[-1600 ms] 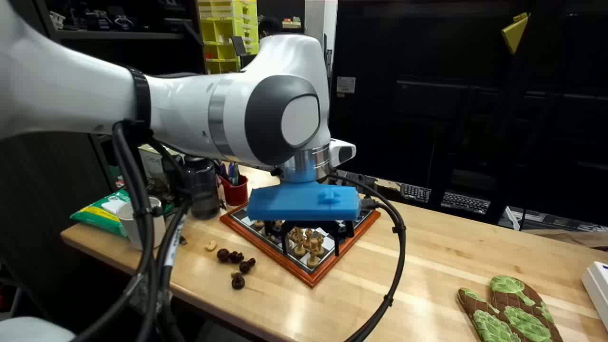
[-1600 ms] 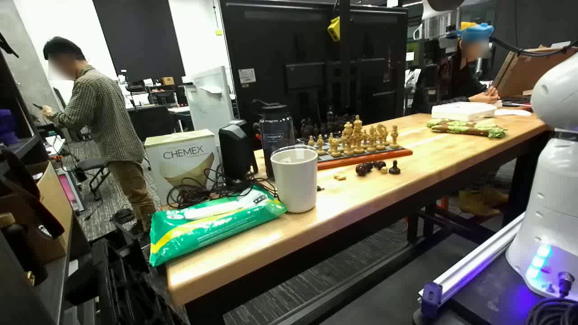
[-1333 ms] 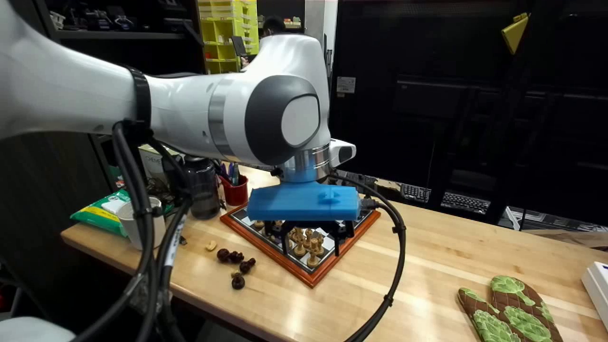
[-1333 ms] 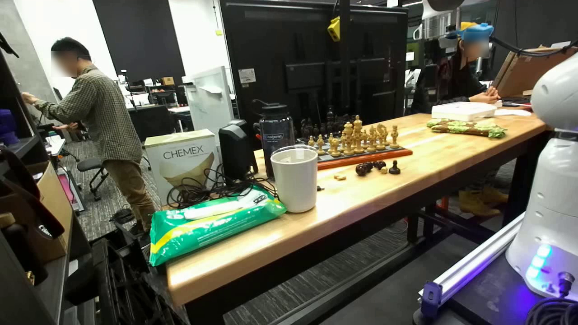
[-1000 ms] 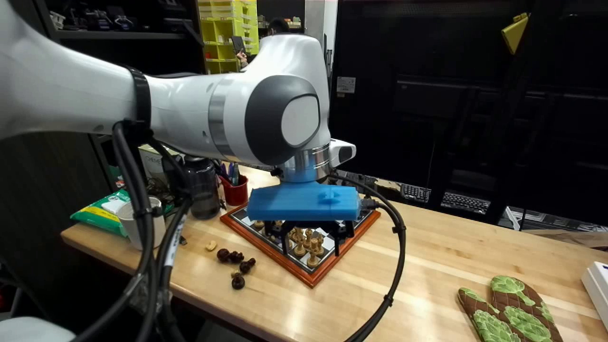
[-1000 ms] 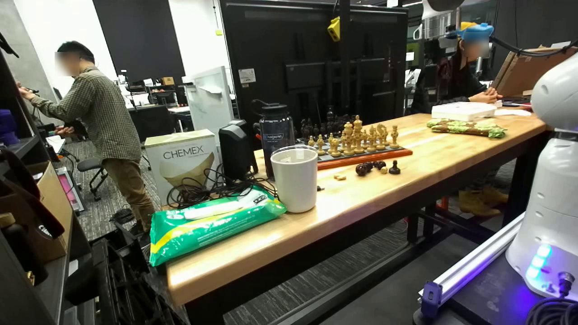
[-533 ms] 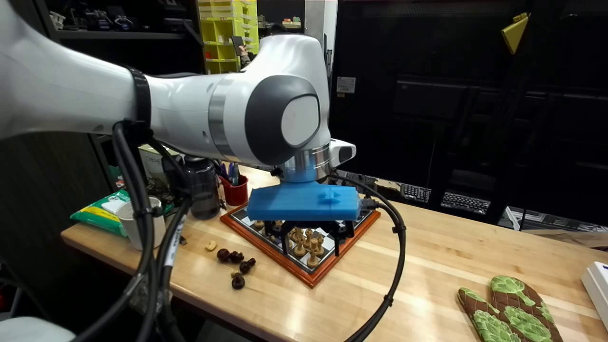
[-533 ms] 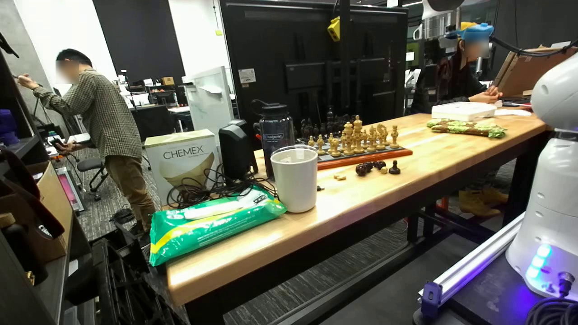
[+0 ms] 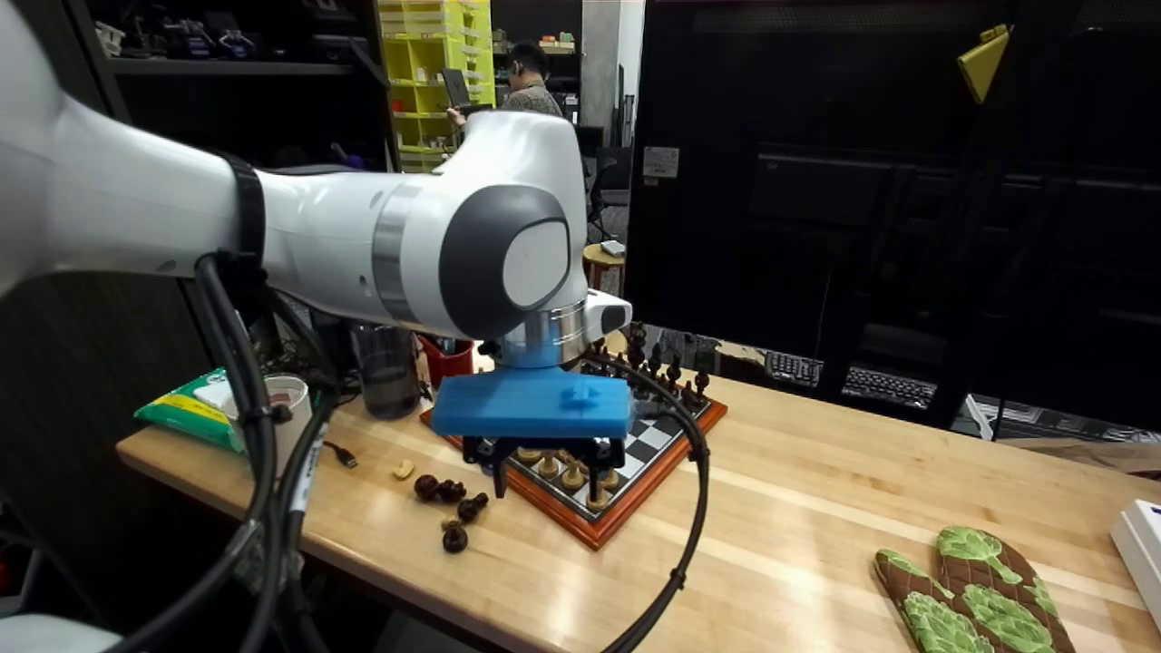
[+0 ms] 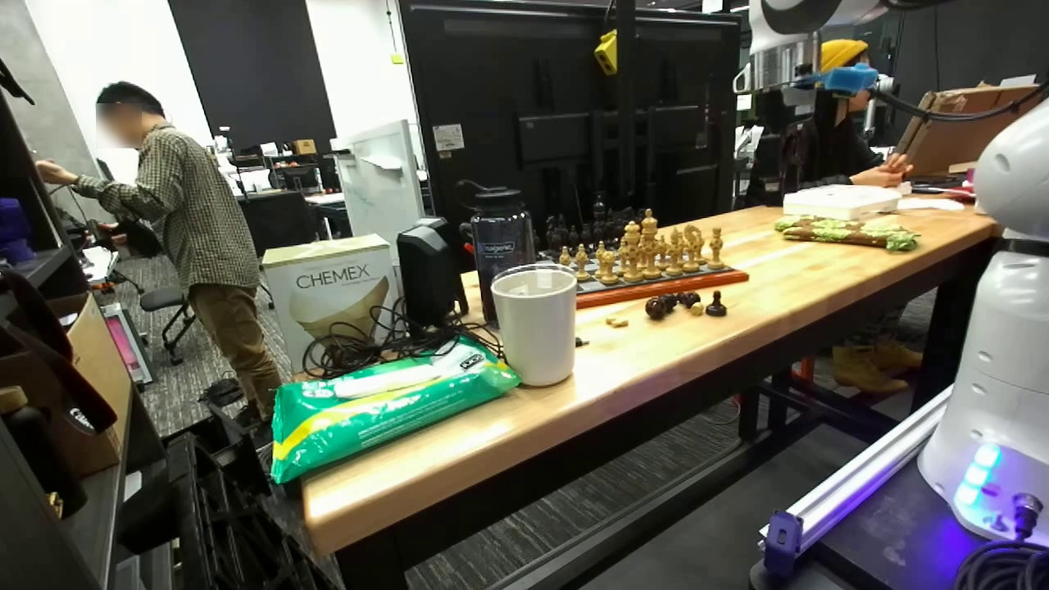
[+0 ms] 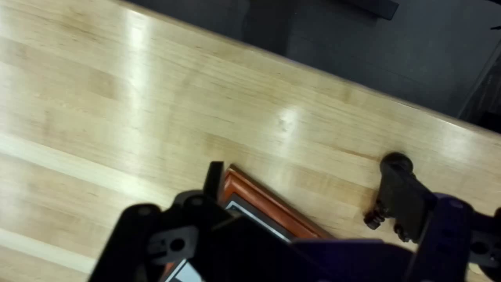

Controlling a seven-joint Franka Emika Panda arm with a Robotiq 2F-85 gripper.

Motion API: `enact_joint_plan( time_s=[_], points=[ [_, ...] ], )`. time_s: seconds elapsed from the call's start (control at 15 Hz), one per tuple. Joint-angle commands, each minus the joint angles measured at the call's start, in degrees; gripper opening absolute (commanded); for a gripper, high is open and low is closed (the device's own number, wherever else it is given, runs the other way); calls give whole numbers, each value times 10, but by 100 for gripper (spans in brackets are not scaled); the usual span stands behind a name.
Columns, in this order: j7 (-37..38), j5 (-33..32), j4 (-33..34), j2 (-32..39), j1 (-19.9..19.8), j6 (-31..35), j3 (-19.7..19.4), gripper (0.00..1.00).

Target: Pick up the rook chess piece and put it on the chess board

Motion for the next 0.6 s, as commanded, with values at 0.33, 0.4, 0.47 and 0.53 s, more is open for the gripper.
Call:
enact_joint_plan(
  time_s=[0.33,0.4,0.47,0.53],
  points=[
    [90,72,-38,38,49,165,54,100],
    [102,74,-38,47,49,181,62,100],
    [103,74,-38,47,48,186,64,100],
    [85,67,-38,37,44,166,58,100]
  ],
)
